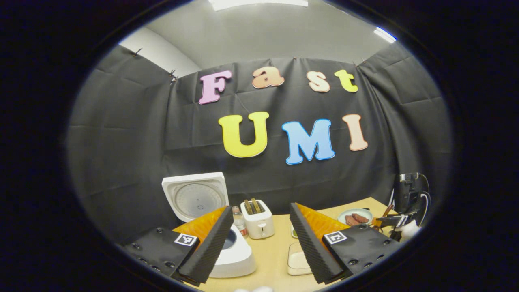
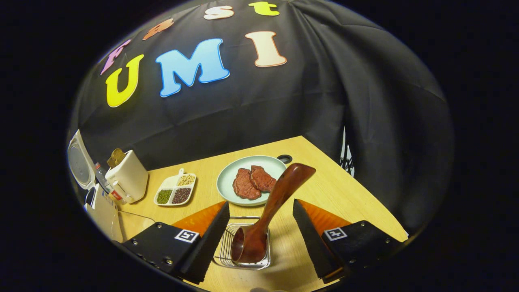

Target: Close the left gripper, press the button to open the rice cooker; take a wooden spoon from the chopstick holder with the right hand, scoop a spoonful of rice and pour it into the rice cooker, then put the wooden spoon back into the chopstick holder.

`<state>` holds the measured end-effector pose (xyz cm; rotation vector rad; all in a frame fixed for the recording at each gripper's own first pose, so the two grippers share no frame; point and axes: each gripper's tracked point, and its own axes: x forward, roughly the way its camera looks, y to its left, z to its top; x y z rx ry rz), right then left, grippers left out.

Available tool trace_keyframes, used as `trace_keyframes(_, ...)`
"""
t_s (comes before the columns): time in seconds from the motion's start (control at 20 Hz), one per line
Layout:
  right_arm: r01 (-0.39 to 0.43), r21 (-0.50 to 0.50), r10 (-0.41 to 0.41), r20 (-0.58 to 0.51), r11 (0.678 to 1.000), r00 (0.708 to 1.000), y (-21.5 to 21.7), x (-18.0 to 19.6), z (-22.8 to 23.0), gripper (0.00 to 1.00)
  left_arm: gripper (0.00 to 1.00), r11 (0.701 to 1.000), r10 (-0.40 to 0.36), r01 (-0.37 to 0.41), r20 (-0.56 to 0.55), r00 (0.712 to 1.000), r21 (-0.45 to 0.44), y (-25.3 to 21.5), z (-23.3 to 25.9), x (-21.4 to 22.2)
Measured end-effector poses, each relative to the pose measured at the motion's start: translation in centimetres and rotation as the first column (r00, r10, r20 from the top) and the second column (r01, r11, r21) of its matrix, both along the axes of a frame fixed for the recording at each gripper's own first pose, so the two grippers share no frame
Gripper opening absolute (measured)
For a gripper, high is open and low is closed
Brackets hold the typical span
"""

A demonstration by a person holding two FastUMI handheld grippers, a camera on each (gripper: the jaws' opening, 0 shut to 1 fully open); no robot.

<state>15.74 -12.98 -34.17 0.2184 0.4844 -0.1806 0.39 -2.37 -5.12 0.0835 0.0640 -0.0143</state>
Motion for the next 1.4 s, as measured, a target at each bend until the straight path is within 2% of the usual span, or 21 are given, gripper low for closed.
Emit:
trace_keyframes(0.35,0.002,0.036,-0.001,-0.017,0.999,1.000,-0.2,1.6,-0.8,0.95,0.99,1.000,0.022,-0.022,-0.030,0.999,0.017,0.3,-1.1,0.5)
trace_keyframes(0.4,0.010,0.048,-0.009,-0.023,0.999,1.000,-0.4,2.0,-1.3,0.88,0.99,1.000,0.022,-0.021,-0.033,0.999,0.016,0.2,-1.3,0.6)
trace_keyframes(0.45,0.020,0.051,-0.019,-0.025,0.999,1.000,-0.8,2.1,-1.2,0.70,0.99,1.000,0.020,-0.020,-0.036,0.999,0.016,0.1,-1.4,0.7)
trace_keyframes(0.55,0.020,0.091,-0.018,-0.031,0.996,0.999,-0.5,1.7,-0.6,0.20,0.99,1.000,0.013,-0.012,-0.045,0.999,0.025,-0.1,-1.6,0.9)
trace_keyframes(0.6,0.018,0.115,-0.014,-0.033,0.993,0.999,-0.1,2.1,-1.0,0.23,0.99,0.999,0.015,-0.014,-0.047,0.999,0.032,0.0,-1.7,1.0)
trace_keyframes(0.65,0.010,0.101,-0.007,-0.027,0.995,1.000,-0.3,2.3,-1.1,0.16,0.99,0.999,0.015,-0.014,-0.044,0.999,0.035,0.0,-1.6,1.1)
trace_keyframes(1.0,0.020,0.057,-0.019,-0.019,0.998,1.000,0.2,1.9,1.1,0.16,0.99,1.000,0.016,-0.015,-0.032,0.999,0.017,0.6,-1.5,1.5)
trace_keyframes(1.15,0.007,0.005,-0.007,-0.001,1.000,1.000,0.5,2.2,4.4,0.15,0.99,1.000,0.019,-0.018,-0.024,1.000,0.008,1.7,-1.2,1.4)
trace_keyframes(1.4,-0.013,-0.118,0.024,0.097,0.993,0.995,2.2,2.7,13.8,0.15,0.99,0.999,0.032,-0.031,0.007,0.999,-0.014,4.2,-0.4,1.6)
